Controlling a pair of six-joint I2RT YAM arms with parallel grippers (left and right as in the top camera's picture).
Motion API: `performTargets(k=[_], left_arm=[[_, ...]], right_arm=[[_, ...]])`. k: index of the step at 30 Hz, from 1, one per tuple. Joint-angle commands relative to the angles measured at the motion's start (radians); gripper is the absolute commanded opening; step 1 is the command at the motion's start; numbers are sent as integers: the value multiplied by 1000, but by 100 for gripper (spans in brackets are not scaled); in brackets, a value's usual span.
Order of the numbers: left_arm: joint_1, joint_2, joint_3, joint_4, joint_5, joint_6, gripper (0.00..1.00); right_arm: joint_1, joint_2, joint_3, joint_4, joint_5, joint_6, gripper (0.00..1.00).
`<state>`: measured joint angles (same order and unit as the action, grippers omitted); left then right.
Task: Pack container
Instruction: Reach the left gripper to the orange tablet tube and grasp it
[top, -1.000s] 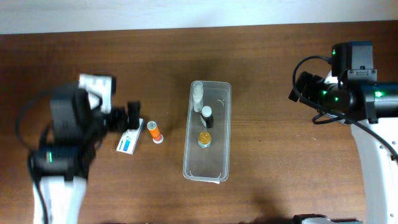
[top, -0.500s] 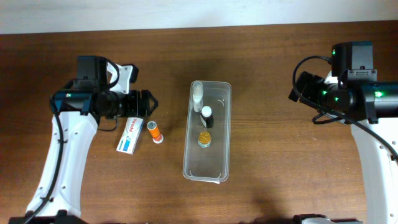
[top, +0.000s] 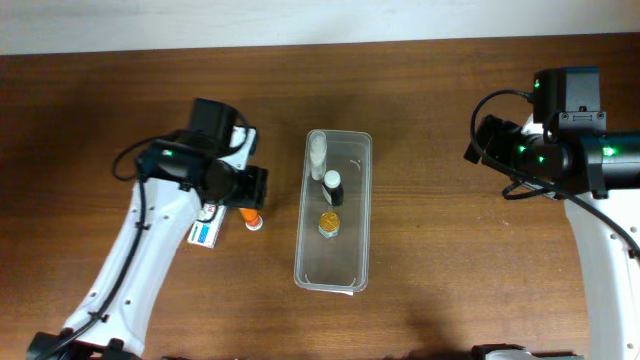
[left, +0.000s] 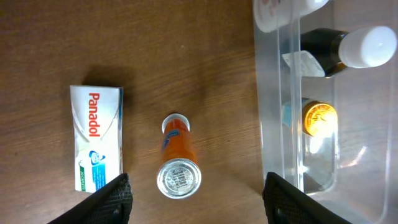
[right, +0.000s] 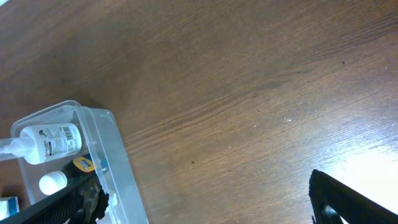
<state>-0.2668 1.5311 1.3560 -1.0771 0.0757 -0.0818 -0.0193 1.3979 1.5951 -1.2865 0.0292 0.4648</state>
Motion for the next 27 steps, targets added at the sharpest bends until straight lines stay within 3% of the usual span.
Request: performTargets(k=[1, 10, 18, 23, 27], left_arm=[[0, 24, 13, -5, -80, -72, 68], [1, 121, 13, -21, -72, -79, 67], [1, 176, 13, -19, -72, -79, 43], [1, 176, 13, -17, -72, -79, 20], [1, 175, 13, -21, -72, -79, 15]], right_arm=[[-7, 3, 11, -1, 5, 0, 98], [-7, 3, 11, -1, 5, 0, 98], [-7, 3, 11, -1, 5, 0, 98], [-7, 3, 11, -1, 6, 0, 98], [-7, 3, 11, -1, 5, 0, 98]])
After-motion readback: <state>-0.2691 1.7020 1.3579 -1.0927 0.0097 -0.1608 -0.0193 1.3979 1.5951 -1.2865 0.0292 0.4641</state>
